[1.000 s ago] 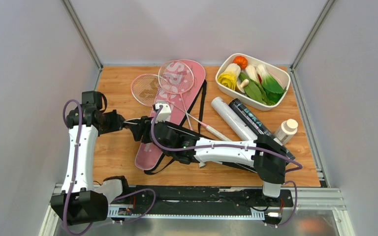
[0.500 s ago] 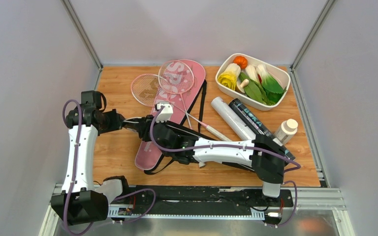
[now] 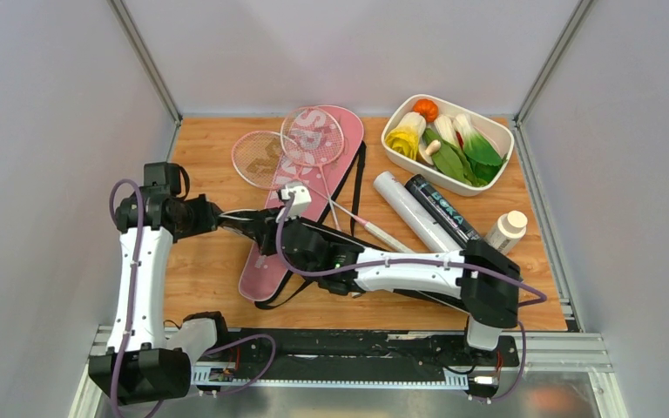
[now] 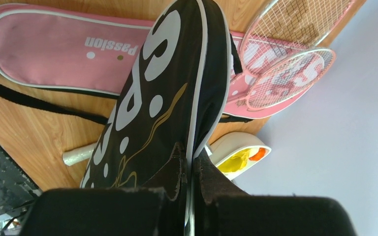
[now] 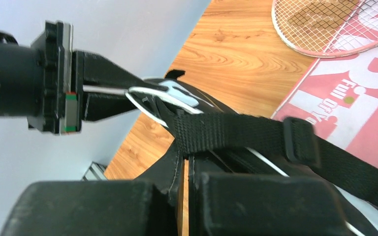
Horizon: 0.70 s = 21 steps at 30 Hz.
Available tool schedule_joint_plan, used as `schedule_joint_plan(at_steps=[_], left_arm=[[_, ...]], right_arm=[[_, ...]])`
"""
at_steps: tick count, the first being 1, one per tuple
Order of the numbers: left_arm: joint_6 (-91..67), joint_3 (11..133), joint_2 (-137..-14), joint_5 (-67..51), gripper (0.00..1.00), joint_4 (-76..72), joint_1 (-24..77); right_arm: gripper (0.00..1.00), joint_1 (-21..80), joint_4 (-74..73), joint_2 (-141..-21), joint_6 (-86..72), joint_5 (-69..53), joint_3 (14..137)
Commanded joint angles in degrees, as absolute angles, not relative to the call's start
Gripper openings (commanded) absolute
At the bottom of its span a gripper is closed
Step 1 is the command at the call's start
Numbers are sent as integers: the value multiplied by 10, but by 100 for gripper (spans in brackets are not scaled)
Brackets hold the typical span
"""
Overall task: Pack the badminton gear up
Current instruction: Zip the racket bag at the center of the board.
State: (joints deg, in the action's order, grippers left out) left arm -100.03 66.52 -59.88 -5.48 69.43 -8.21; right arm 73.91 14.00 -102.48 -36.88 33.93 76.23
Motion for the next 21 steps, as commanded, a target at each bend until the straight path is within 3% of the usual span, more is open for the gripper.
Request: schedule_joint_plan(at_steps=[1,6,21], left_arm=[[-1047,724,-584,-9,0,721,-89],[-1037,761,-592,57,0,711,-91],[-1000,762,-596,87,0,610,-94]], right_arm=[[0,717,129,-932,-287,372,688],[0,716,75,-856,-287,367,627],[0,715,-212,-609,-406,319,451]])
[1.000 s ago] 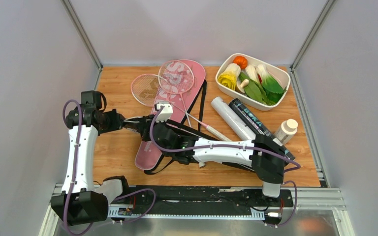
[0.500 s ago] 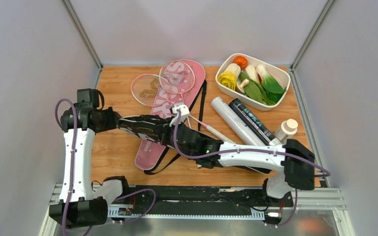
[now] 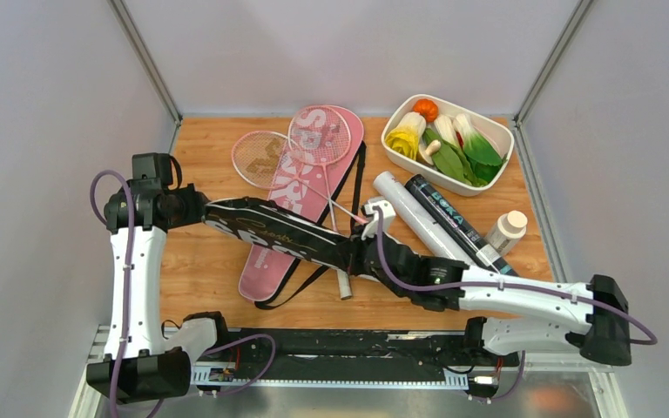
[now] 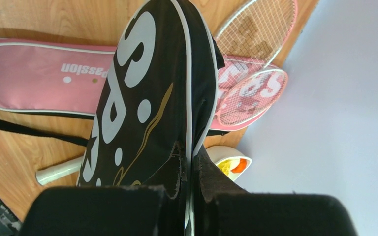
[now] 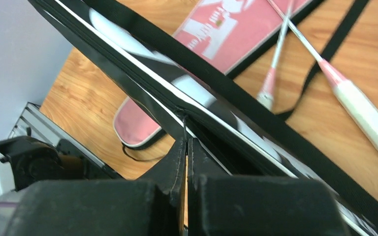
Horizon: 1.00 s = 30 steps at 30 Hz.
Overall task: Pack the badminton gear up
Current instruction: Zip the racket bag at the center of the board.
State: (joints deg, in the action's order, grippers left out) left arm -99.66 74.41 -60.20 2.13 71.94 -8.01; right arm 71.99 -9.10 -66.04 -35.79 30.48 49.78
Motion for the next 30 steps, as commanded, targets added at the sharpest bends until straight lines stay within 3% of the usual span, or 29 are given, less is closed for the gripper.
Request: schedule_joint_plan(at_steps=[1,7,14,20,30], left_arm=[[-994,760,-597,87,0,598,-95],[-983,762,-604,142,0,596,-101],[-1019,796,-628,205,0,608,-114],[-1025,831,-680,241,0,619,-119],[-982,823,-709,255,0,585,-167]], right_arm=[[0,715,-229,-596,-419,326,444],[0,695,-370,-521,-540,410,419],[0,583,-497,-494,-605,408,397],[0,475,-504,-455,-603,395,363],[0,386,-479,-436,-652,426,316]])
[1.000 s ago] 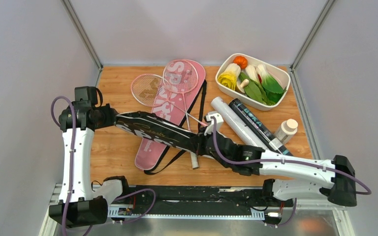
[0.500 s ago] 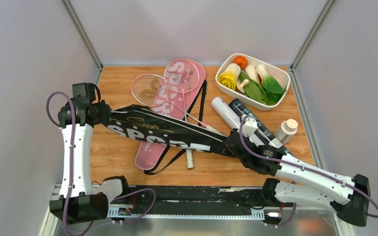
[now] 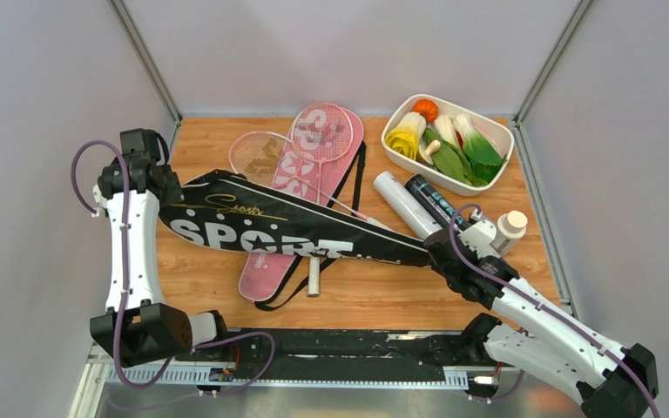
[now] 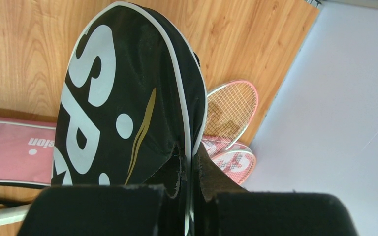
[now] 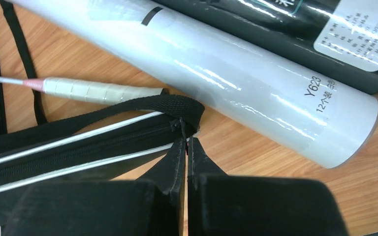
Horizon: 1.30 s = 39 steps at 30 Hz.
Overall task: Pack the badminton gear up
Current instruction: Zip the racket bag at the center of the board, then pick up the racket bag from the center of the board.
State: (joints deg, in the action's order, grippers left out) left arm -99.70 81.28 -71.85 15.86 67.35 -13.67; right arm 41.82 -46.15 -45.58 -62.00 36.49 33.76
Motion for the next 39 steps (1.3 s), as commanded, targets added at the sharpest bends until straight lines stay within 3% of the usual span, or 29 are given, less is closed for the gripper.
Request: schedule_joint_plan(at_steps=[1,10,14,18,22,29,39], left_arm=[[-976,820,-708,255,0,581,-171],[-953,785,-694,208,0,546,-177],[-922,780,-692,148,0,542,-178],[-906,770,-686,93,0,543,-177],[-896,749,-661,94,0,543,-173],[-841,714,-642,81,0,518,-171],[-786,687,-640,69,0,505,-172]], right_arm=[[0,376,-468,-433,-649,427,308],[3,358,-368,-444,-625,377,246],[42,358,-353,-379,-399,269,408],[65,359,-270,-386,-252,166,530],[89,359,-181,-486,-124,69,571],[93,370,-113,-704,34,-197,638],[94,396,-113,-879,122,-373,712]])
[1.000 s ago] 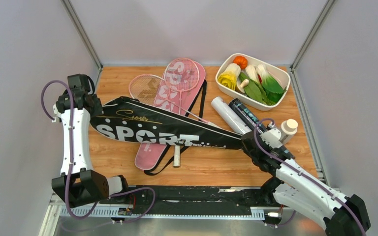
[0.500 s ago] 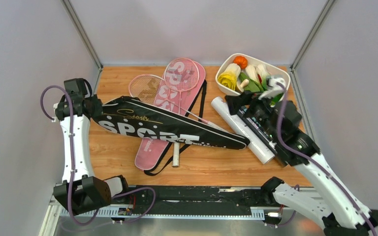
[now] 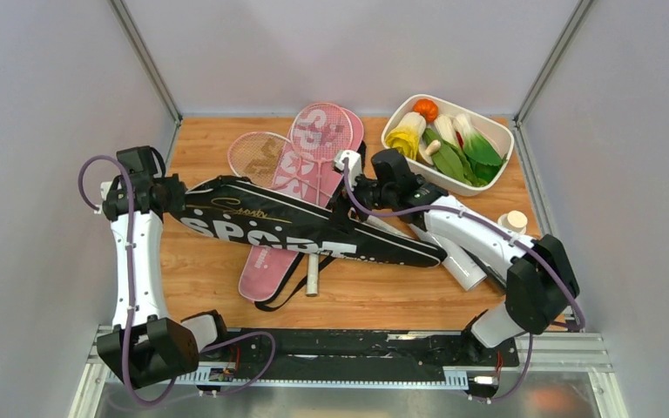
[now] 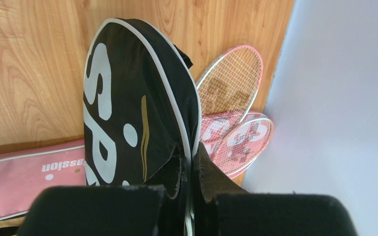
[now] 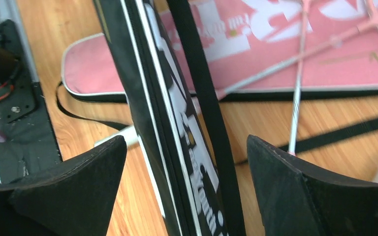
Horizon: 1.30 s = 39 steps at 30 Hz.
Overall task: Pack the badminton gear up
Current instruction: Pick up the racket bag from the center of the board.
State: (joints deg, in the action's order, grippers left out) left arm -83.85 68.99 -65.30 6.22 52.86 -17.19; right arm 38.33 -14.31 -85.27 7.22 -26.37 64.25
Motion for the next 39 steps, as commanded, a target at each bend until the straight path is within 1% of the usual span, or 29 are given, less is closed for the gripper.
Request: schedule_joint_plan(at_steps=[1,3,5,7,9,10,12,13,14,15,16,17,18,21,25,27,29,30,32,34,37,39], left_arm=[[-781,686,-638,64,0,504,-172],[-770,682,-635,56,0,497,-171],[-762,680,-630,47,0,496,-172],[-748,681,-625,40,0,490,-171],[-732,685,-621,38,3,484,-172],[-723,692,-618,39,4,484,-171],[-708,703,-614,39,11,483,-172],[-702,707,-613,39,21,481,-172],[-690,716,-608,39,27,482,-172],[-685,721,-604,39,42,486,-172],[-677,732,-598,39,54,488,-172],[-675,736,-594,38,68,488,-171],[-670,746,-586,32,72,486,-172],[-647,771,-575,14,73,456,-172],[-599,820,-566,-22,73,399,-172],[-582,831,-551,-67,74,348,-172],[-571,817,-529,-125,74,282,-172],[-569,811,-520,-133,74,245,-172],[-561,795,-497,-133,74,217,-172],[-543,788,-479,-119,74,212,-172],[-465,804,-476,-96,74,227,-172],[-421,819,-478,-67,74,252,-172]], right_arm=[[93,406,-113,-894,124,-354,719],[90,421,-115,-919,124,-322,726],[86,424,-100,-941,107,-326,725],[77,428,-92,-968,90,-331,739],[66,434,-97,-991,77,-338,765],[59,436,-101,-997,75,-345,775],[26,436,-102,-993,63,-334,788],[12,435,-104,-984,54,-323,792],[2,434,-105,-975,45,-317,796],[0,433,-107,-966,34,-318,800],[0,432,-112,-957,22,-323,807],[0,431,-118,-947,12,-327,813],[0,430,-123,-937,-11,-325,818],[0,427,-135,-907,-80,-295,832],[0,422,-140,-878,-128,-272,846],[0,419,-135,-877,-150,-260,869],[0,418,-128,-895,-186,-236,910],[0,419,-116,-906,-212,-224,933],[0,419,-55,-919,-273,-201,948],[0,420,52,-927,-349,-174,915],[0,426,197,-953,-450,-146,873],[0,438,272,-987,-478,-137,872]])
